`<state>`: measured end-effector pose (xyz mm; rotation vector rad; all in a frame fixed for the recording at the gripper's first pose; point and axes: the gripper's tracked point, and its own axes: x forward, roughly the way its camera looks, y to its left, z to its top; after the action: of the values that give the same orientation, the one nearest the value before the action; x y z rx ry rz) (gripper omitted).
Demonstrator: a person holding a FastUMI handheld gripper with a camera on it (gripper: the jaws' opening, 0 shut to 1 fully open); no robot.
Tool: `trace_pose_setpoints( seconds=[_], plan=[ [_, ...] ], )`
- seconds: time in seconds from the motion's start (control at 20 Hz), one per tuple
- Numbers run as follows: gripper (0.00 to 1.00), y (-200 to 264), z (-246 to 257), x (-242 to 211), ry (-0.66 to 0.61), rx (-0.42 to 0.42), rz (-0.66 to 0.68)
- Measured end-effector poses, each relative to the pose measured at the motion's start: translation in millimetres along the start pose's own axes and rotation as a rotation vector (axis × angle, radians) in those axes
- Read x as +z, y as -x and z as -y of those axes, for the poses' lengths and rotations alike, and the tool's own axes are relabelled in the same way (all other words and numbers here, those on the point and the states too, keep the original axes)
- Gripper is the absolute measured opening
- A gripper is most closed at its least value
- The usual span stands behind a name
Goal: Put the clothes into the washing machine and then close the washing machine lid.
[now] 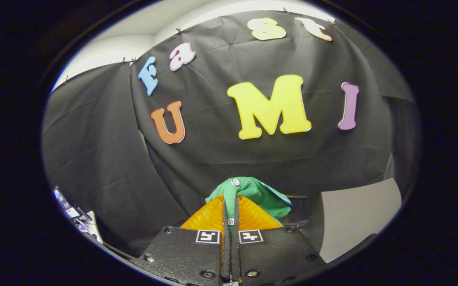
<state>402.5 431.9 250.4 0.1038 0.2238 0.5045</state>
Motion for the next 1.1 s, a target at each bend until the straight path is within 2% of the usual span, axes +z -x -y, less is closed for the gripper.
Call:
trace_pose_setpoints(
  seconds=[0.5, 1.1],
  plan=[
    [0.04, -82, 16, -79, -0.082, -0.029, -0.197],
    [0.05, -158, 61, -192, -0.146, -0.147, -0.412]
  ],
)
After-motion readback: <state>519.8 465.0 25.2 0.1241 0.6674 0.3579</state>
